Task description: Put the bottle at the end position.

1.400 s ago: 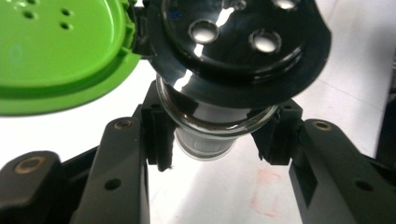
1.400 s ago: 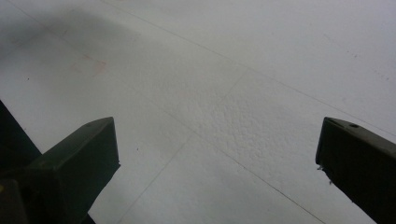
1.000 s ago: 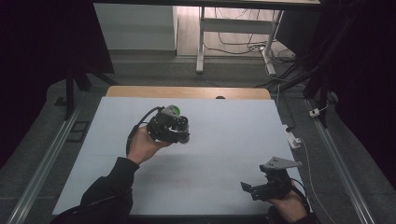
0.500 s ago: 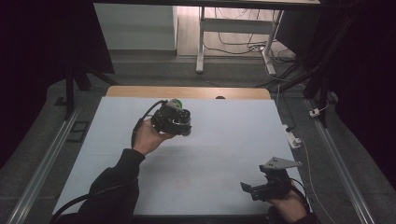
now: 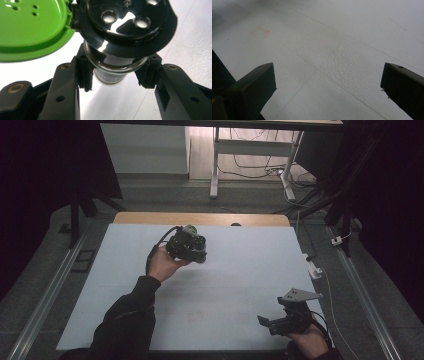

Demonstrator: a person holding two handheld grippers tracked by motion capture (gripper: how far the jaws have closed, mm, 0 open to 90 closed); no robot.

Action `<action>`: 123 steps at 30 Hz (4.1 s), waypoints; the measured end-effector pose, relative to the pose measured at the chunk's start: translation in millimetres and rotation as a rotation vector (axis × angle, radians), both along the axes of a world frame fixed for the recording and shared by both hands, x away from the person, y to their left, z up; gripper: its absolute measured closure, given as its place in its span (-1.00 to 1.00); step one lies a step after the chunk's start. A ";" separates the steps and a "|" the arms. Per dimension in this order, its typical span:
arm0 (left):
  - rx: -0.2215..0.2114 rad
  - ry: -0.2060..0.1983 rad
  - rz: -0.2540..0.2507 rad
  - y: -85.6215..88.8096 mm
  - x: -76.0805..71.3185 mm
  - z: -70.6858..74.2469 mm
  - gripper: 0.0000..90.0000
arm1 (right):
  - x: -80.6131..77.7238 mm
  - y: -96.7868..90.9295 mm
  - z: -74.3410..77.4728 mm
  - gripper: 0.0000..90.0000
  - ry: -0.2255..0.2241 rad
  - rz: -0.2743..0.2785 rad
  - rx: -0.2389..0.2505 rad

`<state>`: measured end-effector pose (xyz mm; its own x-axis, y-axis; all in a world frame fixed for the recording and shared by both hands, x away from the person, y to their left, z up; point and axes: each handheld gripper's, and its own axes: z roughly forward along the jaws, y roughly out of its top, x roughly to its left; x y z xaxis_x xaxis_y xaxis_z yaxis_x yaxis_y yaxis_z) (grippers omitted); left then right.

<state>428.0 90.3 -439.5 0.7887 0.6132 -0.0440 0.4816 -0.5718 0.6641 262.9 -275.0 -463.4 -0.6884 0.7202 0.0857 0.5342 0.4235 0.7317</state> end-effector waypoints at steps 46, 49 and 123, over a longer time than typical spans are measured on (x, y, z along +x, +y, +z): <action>0.026 0.013 -0.002 -4.7 1.6 -58.5 0.19 | -0.1 0.8 -0.3 -1.00 0.002 0.009 -0.006; 0.022 0.015 -0.003 -4.7 1.9 -58.6 0.18 | -0.1 0.4 -0.2 -1.00 0.003 0.010 -0.002; -0.159 0.007 0.079 147.2 -154.6 2.2 -1.00 | 1.0 0.0 -0.3 -1.00 0.021 0.002 0.004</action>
<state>273.4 237.4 -437.4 0.7380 0.6579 -0.1503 0.5254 -0.4204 0.7397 264.0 -275.0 -463.7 -0.6882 0.7182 0.1032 0.5484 0.4218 0.7221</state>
